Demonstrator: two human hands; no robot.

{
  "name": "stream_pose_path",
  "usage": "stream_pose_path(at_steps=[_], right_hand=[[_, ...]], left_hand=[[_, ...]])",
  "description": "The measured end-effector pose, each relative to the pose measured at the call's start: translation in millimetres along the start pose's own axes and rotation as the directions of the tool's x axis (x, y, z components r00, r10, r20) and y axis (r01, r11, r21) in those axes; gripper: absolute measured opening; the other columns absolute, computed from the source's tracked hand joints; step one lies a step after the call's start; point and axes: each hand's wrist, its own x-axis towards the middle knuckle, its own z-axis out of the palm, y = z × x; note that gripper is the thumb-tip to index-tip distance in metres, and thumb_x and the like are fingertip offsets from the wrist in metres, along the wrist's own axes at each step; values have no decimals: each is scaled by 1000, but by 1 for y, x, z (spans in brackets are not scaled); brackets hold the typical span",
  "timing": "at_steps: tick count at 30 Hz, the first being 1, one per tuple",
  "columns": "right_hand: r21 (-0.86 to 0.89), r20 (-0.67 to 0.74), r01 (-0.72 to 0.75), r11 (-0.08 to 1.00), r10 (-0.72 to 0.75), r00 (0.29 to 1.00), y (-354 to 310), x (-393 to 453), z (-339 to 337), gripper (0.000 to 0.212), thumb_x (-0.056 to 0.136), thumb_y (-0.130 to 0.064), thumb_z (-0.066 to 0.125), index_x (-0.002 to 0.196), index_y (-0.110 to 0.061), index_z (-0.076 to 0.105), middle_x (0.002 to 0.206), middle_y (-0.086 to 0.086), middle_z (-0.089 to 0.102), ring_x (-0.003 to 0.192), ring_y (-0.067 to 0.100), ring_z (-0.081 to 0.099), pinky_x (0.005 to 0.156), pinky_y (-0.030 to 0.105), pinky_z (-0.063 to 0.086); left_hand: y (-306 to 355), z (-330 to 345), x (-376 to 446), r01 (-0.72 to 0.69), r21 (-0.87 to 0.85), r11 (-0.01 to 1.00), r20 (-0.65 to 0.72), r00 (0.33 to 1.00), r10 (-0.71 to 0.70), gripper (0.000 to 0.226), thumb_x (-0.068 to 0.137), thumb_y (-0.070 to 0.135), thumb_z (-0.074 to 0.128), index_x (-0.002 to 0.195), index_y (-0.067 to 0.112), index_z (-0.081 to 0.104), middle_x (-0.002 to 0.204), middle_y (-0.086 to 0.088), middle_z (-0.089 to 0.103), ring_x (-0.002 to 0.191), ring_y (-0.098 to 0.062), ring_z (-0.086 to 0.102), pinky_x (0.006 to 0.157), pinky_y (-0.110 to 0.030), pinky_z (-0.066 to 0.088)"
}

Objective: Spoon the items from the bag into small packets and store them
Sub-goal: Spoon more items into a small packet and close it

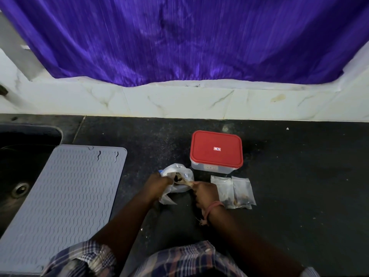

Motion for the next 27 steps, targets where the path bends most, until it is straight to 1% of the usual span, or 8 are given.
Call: stream_pose_path(at_steps=[4,7,10,13,15,18,21,27], right_hand=[[117,21,-32,993,30,999,-2,1,1,21,86,-10,62,71,-23,72,70,-6,60,68,14,55,76,34,49],[185,12,-70,980,69,998,-6,2,2,19,86,-12,60,89,-8,78,55,-2,53,52,14,47,49,29,40],[231,0,-90,969,92,996,-9,1,4,20,87,-13,59,86,-7,78,51,0,48,45,15,41,39,26,30],[89,-2,-12,996,12,1000,-12,1,-2,19,86,-14,60,72,-17,72,66,-4,57,62,13,53,61,37,54],[13,2,28,1000,-28,1000,-14,0,-3,20,84,-16,62,66,-23,68,73,-6,61,72,13,57,80,41,56],[136,20,-8,991,6,1000,-19,-7,2,17,83,-14,59,81,-11,76,59,-1,54,52,15,48,45,31,44],[316,28,-102,943,99,995,-25,-18,3,22,88,-9,55,96,-2,74,51,-1,40,37,12,33,35,19,24],[359,175,-123,925,62,983,-44,-41,-6,26,95,-5,43,85,-11,67,53,-3,30,34,7,24,34,18,16]], left_hand=[[5,-3,2,-38,42,998,-72,997,41,20,86,12,72,106,10,71,96,-13,77,89,-26,74,87,-46,61],[8,-5,2,-94,97,991,-109,989,104,23,85,20,77,106,11,72,95,-11,77,87,-24,74,80,-39,61],[12,-9,0,-107,98,989,-142,982,121,28,83,23,80,108,12,72,95,-8,76,88,-23,74,85,-43,61],[16,-11,0,-77,99,992,-168,981,93,25,86,21,77,109,13,72,98,-8,75,92,-24,72,88,-43,60],[16,-14,3,-55,88,995,-218,973,73,26,86,23,77,109,13,72,98,-8,75,91,-24,71,86,-40,59],[15,-14,0,-56,7,998,-187,981,56,33,77,34,83,102,14,73,94,-6,75,88,-22,71,82,-38,58],[11,-17,0,-87,-67,994,-144,987,77,58,60,53,81,104,16,73,100,-7,77,91,-20,73,79,-40,59],[11,-16,-17,-18,-375,927,-51,999,-1,27,101,33,51,94,11,66,94,-8,65,85,-19,60,75,-35,47]])
